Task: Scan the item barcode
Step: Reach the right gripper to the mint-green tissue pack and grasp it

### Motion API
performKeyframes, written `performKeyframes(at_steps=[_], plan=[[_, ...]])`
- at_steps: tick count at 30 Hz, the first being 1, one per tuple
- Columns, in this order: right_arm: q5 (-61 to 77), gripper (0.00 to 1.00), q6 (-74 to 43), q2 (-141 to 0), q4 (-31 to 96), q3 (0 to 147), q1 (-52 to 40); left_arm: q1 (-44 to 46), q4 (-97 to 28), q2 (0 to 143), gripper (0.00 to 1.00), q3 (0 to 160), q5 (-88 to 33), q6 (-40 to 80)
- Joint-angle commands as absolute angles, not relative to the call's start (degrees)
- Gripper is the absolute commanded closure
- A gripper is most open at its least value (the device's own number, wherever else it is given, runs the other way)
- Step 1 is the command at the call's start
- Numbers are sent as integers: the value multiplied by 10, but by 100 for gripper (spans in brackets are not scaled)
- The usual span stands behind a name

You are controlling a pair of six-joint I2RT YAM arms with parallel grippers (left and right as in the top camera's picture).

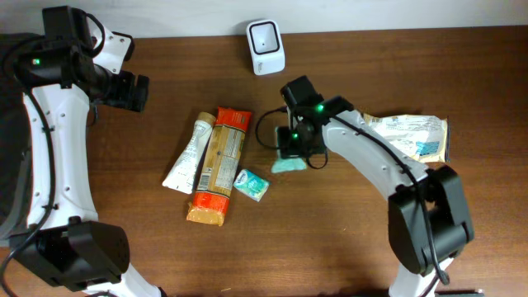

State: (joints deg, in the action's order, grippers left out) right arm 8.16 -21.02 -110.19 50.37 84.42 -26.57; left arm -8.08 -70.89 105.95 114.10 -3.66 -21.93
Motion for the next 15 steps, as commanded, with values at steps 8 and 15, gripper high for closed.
performKeyframes(at_steps=[8, 15], plan=[[-185, 89, -196, -1100, 602, 852, -337, -84, -708, 1050, 1, 1145, -43, -228], [-305, 88, -219, -1143, 676, 852, -344, -84, -708, 1050, 1, 1145, -43, -228]])
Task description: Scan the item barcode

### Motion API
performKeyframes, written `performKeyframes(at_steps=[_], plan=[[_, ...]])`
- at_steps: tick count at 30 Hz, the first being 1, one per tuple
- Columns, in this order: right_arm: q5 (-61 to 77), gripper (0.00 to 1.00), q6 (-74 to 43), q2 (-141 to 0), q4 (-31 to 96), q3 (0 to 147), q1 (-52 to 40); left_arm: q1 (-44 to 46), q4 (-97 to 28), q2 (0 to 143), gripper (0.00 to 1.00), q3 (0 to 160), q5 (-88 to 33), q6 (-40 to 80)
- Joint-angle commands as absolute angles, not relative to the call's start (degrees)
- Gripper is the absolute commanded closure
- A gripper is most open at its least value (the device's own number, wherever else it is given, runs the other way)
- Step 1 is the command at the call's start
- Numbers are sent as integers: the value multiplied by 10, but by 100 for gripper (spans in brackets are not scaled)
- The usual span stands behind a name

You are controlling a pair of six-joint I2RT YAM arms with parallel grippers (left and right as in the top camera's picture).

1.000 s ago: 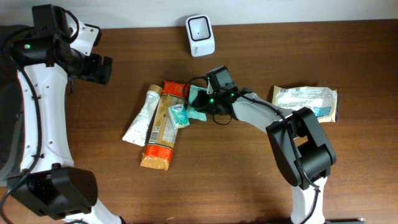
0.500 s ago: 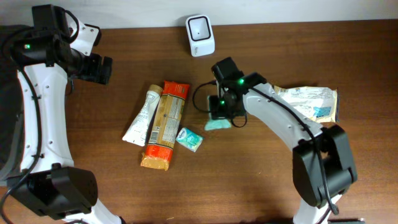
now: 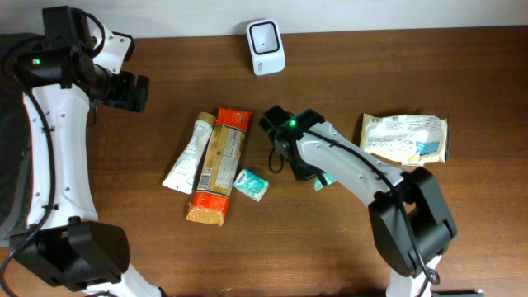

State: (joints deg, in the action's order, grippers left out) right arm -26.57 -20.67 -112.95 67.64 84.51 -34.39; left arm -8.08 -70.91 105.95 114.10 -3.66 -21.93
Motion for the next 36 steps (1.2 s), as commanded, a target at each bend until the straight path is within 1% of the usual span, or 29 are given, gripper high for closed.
performKeyframes(at_steps=[1, 3, 4, 6, 8, 9, 10, 11, 12, 14, 17, 19, 21, 22, 24, 27, 29, 31, 32, 33, 34, 35, 36], plan=[[-304, 88, -219, -1147, 675, 852, -345, -84, -708, 1050, 1, 1145, -43, -228], [-298, 87, -218, -1156, 671, 852, -346, -85, -708, 1050, 1, 1145, -42, -228], [-288, 80, -212, -1161, 670, 852, -345, -87, -708, 1050, 1, 1145, -43, -228], [-248, 72, -177, -1163, 664, 852, -349, -86, -708, 1050, 1, 1145, -43, -228], [-229, 68, -159, -1163, 653, 852, -360, -87, -708, 1050, 1, 1145, -43, -228], [-229, 64, -154, -1163, 651, 852, -366, -87, -708, 1050, 1, 1145, -43, -228], [-229, 49, -152, -1163, 651, 856, -378, -87, -708, 1050, 1, 1145, -43, -228], [-229, 38, -152, -1163, 652, 863, -387, -87, -708, 1050, 1, 1145, -43, -228], [-225, 30, -152, -1163, 651, 871, -394, -87, -708, 1050, 1, 1145, -43, -228], [-192, 21, -151, -1163, 651, 886, -402, -87, -708, 1050, 1, 1145, -43, -228], [-62, 21, -77, -1163, 649, 905, -400, -87, -708, 1050, 1, 1145, -43, -228], [-65, 24, -84, -1162, 658, 918, -392, -87, -708, 1050, 1, 1145, -43, -228], [-105, 24, -157, -1159, 696, 945, -351, -87, -708, 1050, 1, 1145, -43, -228], [-111, 24, -171, -1159, 707, 951, -336, -87, -708, 1050, 1, 1145, -43, -228], [-105, 25, -172, -1159, 723, 953, -281, -87, -708, 1050, 1, 1145, -43, -229], [-105, 29, -173, -1159, 725, 931, -249, -87, -708, 1050, 1, 1145, -43, -228], [-115, 40, -205, -1159, 724, 918, -235, -87, -708, 1050, 1, 1145, -43, -228], [-109, 58, -223, -1159, 717, 915, -216, -87, -708, 1050, 1, 1145, -43, -228], [-107, 72, -230, -1159, 709, 915, -209, -87, -708, 1050, 1, 1145, -43, -228], [-101, 82, -230, -1159, 702, 915, -209, -87, -708, 1050, 1, 1145, -43, -228], [-94, 90, -230, -1159, 696, 915, -209, -86, -708, 1050, 1, 1145, -43, -228], [-90, 96, -230, -1159, 689, 915, -209, -86, -708, 1050, 1, 1145, -43, -229], [-85, 96, -230, -1159, 686, 915, -209, -86, -708, 1050, 1, 1145, -43, -228]])
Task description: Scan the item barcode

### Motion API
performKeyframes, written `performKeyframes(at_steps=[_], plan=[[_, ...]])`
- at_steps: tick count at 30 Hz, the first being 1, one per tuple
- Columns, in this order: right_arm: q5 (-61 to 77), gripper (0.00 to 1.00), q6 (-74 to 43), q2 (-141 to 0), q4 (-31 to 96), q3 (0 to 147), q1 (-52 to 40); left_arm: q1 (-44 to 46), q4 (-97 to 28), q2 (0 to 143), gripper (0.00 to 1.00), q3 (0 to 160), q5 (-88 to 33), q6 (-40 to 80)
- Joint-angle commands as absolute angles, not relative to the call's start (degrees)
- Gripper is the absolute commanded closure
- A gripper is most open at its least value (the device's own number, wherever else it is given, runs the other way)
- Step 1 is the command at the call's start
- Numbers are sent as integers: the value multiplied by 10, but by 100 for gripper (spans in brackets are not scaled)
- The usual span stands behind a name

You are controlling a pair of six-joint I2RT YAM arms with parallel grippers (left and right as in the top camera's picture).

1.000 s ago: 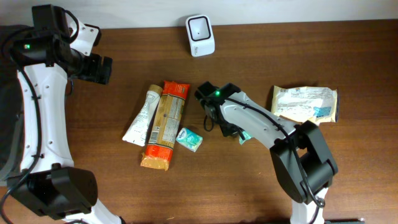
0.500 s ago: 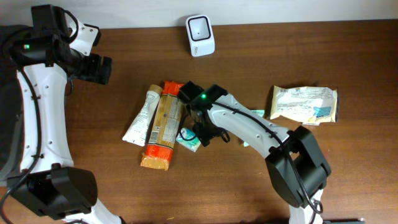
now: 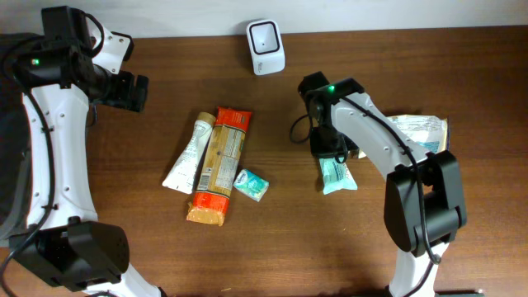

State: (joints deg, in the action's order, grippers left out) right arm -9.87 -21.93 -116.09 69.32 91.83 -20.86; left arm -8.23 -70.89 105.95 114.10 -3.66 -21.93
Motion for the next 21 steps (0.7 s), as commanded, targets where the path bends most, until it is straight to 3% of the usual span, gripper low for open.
performKeyframes(at_steps=[1, 13, 15, 21], plan=[[-81, 96, -230, -1159, 685, 915, -209, -86, -708, 1050, 1, 1145, -43, -228], [-84, 96, -247, -1159, 583, 794, -209, -87, -708, 1050, 1, 1145, -43, -228], [-24, 96, -183, -1159, 544, 759, -209, -87, -708, 1050, 1, 1145, -43, -228], [-15, 96, -171, -1145, 580, 819, -209, -87, -708, 1050, 1, 1145, -43, -228]])
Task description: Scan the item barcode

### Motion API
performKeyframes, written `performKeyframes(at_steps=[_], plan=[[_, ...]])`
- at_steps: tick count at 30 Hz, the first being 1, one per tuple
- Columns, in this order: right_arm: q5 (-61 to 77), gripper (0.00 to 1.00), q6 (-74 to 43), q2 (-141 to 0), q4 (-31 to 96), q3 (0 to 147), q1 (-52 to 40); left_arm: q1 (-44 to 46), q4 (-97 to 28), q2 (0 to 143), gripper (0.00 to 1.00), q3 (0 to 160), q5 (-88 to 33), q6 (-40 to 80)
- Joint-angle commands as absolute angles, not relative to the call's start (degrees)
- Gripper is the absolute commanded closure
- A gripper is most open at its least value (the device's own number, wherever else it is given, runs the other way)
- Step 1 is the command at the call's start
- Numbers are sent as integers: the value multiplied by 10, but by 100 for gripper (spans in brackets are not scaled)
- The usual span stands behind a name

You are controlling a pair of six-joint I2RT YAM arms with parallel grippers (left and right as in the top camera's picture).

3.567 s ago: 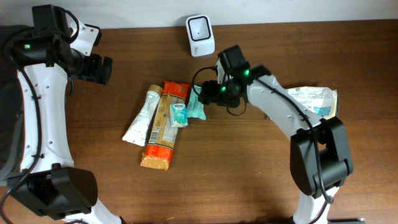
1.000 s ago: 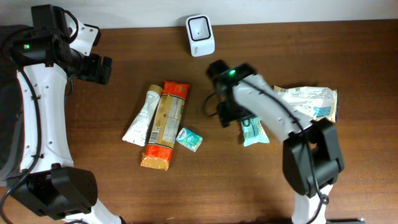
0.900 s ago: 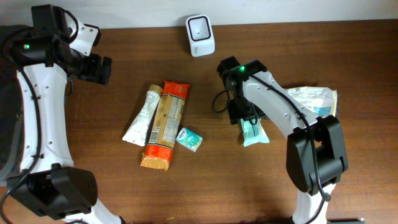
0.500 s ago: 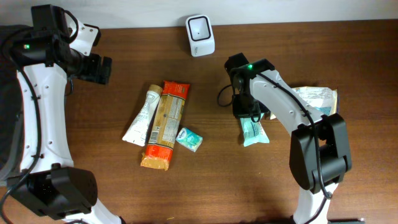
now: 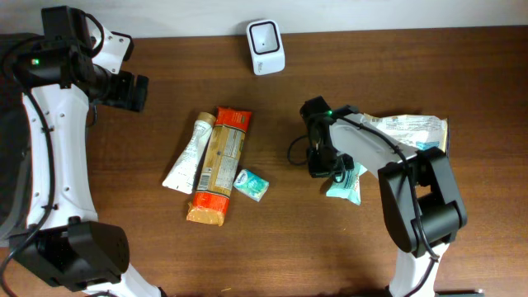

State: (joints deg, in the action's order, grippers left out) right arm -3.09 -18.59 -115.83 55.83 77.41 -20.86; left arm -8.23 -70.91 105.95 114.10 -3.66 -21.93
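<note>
The white barcode scanner [image 5: 266,36] stands at the table's back edge. My right gripper [image 5: 333,170] is low over the table, right of centre, shut on a teal packet [image 5: 345,185] that sticks out to its lower right beside the white bag. The fingers are mostly hidden under the wrist. My left gripper [image 5: 132,91] hangs at the far left, away from all items, and its jaws cannot be made out.
A white tube [image 5: 186,155], a long orange and tan bar [image 5: 219,169] and a second small teal packet [image 5: 251,185] lie together left of centre. A white crinkled bag [image 5: 408,136] lies at the right, just beyond the right arm.
My right gripper has moved slightly down and right with the teal packet, which now lies tilted closer to the white bag. The left arm has not moved.
My right gripper was over the teal packet near the table's middle, right of the item group. Then the packet was a little further right, under the arm. Then it was right of centre, and now beside the white bag.
</note>
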Motion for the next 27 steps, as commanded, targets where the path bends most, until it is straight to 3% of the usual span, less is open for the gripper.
performKeyframes(at_steps=[1, 3, 6, 10, 11, 22, 27], plan=[[-15, 96, -171, -1133, 601, 848, -209, -87, -708, 1050, 1, 1145, -43, -228], [-16, 96, -171, -1108, 635, 893, -209, -87, -708, 1050, 1, 1145, -43, -228], [-45, 87, -191, -1050, 718, 962, -194, -87, -708, 1050, 1, 1145, -43, -228], [-74, 65, -221, -1035, 803, 955, -122, -87, -708, 1050, 1, 1145, -43, -228], [-60, 64, -220, -1037, 799, 934, -102, -87, -708, 1050, 1, 1145, -43, -228], [-31, 65, -215, -1041, 682, 714, -77, -87, -708, 1050, 1, 1145, -43, -228], [29, 68, -215, -1045, 634, 695, -151, -87, -708, 1050, 1, 1145, -43, -228]])
